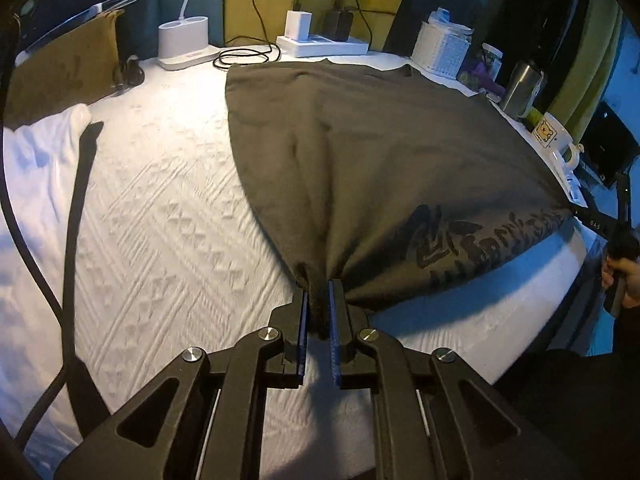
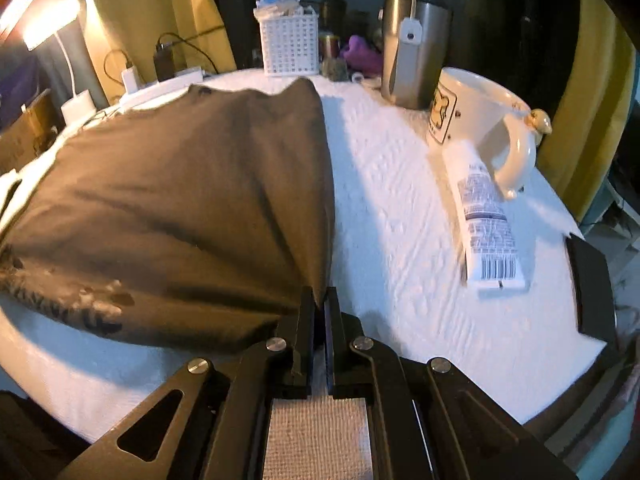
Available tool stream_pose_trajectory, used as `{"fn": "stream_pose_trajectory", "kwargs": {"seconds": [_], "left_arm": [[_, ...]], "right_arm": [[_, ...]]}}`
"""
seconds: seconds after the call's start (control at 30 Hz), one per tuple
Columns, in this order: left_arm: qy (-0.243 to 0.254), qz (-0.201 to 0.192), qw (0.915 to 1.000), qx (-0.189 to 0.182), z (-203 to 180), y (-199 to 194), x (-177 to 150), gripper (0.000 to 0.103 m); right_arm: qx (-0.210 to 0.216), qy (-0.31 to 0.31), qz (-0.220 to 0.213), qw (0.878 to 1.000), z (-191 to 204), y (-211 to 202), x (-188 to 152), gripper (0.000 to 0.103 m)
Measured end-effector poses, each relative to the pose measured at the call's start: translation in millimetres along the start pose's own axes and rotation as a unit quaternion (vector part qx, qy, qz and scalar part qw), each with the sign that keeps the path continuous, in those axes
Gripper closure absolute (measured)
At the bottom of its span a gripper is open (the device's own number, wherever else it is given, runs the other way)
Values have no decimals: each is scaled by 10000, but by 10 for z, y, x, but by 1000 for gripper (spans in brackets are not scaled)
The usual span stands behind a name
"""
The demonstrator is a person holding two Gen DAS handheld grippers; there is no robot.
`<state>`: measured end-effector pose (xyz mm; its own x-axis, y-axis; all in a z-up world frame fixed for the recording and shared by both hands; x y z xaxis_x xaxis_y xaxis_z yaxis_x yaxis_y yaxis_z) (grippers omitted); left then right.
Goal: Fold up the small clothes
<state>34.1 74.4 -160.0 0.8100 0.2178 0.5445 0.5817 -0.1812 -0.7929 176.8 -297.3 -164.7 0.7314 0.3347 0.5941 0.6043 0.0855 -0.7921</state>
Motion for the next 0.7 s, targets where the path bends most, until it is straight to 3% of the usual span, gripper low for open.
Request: {"fn": "stream_pose_trajectory", "kwargs": {"seconds": [0.03,0.2,0.3,0.4,0.6,0.7], "left_arm": [[19,13,10000,62,18,-18,-16,90],[-79,60,9983,576,284,-82,-115,90],[-209,33,9961,862,438,-129,-177,90],[-272,-258,9968,704,397,-258,-93,90],[-149,-789,9961,359,167,-404,191,89],[-78,-788,9965,281,61,-290,310,71]], "right_arm": [[-85,-23,-6,10000,-5,-8,-6,99],[-228,-91,-44,9997,0,-9,-12,97],[-410,-27,-53,9991,-48,-21,-23,77],[-521,104,-20,9986,-135,-33,-45,62],[-490,246,-98,9984,-175,-118,-30,61],[-507,278,-206,9981,-169,-183,27,61]]}}
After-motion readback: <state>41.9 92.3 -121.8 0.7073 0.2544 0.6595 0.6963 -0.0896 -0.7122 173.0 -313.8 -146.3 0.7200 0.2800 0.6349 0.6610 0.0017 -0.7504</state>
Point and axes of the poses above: each gripper's, at about its wrist camera, not at the fingertips, and y roughly the way its jaws point, z to its left, x to its top, the point moved 8 cm from there along y, roughly the way its jaws point, and after that the axes turned 7 degrees about -x, right-handed, at the moved point
